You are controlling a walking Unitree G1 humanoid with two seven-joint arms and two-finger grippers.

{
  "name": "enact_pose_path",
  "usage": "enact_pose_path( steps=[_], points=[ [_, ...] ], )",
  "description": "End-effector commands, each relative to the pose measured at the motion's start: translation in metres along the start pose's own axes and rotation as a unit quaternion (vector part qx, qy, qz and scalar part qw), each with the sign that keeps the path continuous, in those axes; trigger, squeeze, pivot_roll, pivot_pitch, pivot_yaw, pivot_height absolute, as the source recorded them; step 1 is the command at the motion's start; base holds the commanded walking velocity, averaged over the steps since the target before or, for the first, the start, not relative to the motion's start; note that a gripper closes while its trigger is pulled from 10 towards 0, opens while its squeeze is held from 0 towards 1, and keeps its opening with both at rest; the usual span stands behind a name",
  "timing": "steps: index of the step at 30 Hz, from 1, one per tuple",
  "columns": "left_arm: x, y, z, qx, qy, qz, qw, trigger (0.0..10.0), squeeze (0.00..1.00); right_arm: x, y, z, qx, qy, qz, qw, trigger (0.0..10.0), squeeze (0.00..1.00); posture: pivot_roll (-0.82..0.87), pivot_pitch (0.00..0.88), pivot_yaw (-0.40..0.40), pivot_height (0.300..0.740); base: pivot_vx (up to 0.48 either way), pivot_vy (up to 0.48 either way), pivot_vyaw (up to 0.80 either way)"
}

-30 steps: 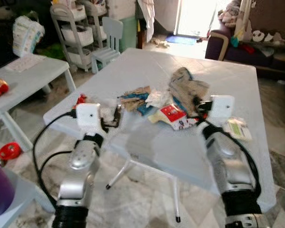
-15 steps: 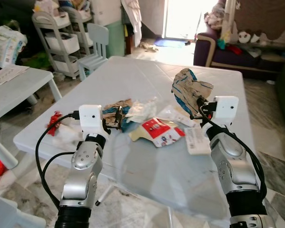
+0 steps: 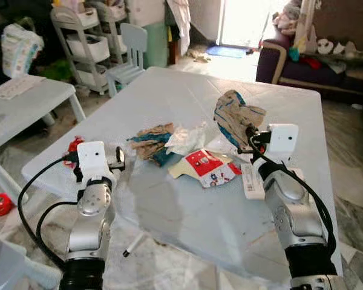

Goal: Picking trash to rubbish bin

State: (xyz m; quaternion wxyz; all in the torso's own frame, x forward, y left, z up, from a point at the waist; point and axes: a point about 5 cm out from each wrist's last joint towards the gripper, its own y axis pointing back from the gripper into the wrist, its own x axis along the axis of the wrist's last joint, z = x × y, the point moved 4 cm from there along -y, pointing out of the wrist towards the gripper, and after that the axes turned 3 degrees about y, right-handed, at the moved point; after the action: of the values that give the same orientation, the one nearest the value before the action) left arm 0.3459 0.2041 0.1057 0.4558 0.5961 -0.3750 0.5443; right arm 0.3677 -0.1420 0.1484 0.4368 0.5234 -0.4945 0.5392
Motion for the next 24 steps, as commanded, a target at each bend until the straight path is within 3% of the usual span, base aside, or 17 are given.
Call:
enact_pose_path(
  steps=[1,6,10,17,22,23,24],
  points=[
    [-0.003,-0.004,-0.003,0.015,0.003,-0.016,1.000,10.0,0.00,0.001,0.003,0.005,-0.001,0.002,-0.002,1.000,0.0,0.00,0.02,0.000,-0.011,0.740,0.000,0.000,0.00],
    [-0.015,-0.006,-0.002,0.014,0.005,-0.043,0.999,10.0,0.00,-0.001,0.005,0.004,0.012,-0.003,-0.011,1.000,0.0,0.00,0.01,0.000,-0.012,0.740,0.000,0.000,0.00],
    [-0.027,-0.008,0.007,-0.007,0.022,-0.078,0.997,10.0,0.00,-0.004,0.010,-0.009,0.058,-0.007,-0.020,0.998,0.0,0.00,0.00,0.000,-0.012,0.740,0.000,0.000,0.00],
    [-0.038,-0.014,0.018,-0.048,0.023,-0.103,0.993,10.0,0.00,-0.004,0.015,-0.008,0.060,-0.003,-0.024,0.998,0.0,0.00,-0.02,0.000,-0.008,0.740,0.000,0.000,0.00],
    [-0.042,-0.017,0.017,-0.053,0.010,-0.110,0.992,10.0,0.00,-0.006,0.018,-0.010,0.070,-0.006,-0.030,0.997,0.0,0.00,-0.02,0.000,-0.004,0.740,0.000,0.000,0.00],
    [-0.043,-0.017,0.019,-0.059,0.015,-0.113,0.992,6.3,0.00,-0.006,0.019,-0.011,0.071,-0.006,-0.030,0.997,0.0,0.00,-0.02,0.000,-0.003,0.740,0.000,0.000,0.00],
    [-0.044,-0.017,0.020,-0.064,0.018,-0.113,0.991,4.8,0.00,-0.006,0.019,-0.011,0.071,-0.006,-0.030,0.997,0.0,0.00,-0.02,0.000,-0.004,0.740,0.000,0.000,0.00]
  ],
)
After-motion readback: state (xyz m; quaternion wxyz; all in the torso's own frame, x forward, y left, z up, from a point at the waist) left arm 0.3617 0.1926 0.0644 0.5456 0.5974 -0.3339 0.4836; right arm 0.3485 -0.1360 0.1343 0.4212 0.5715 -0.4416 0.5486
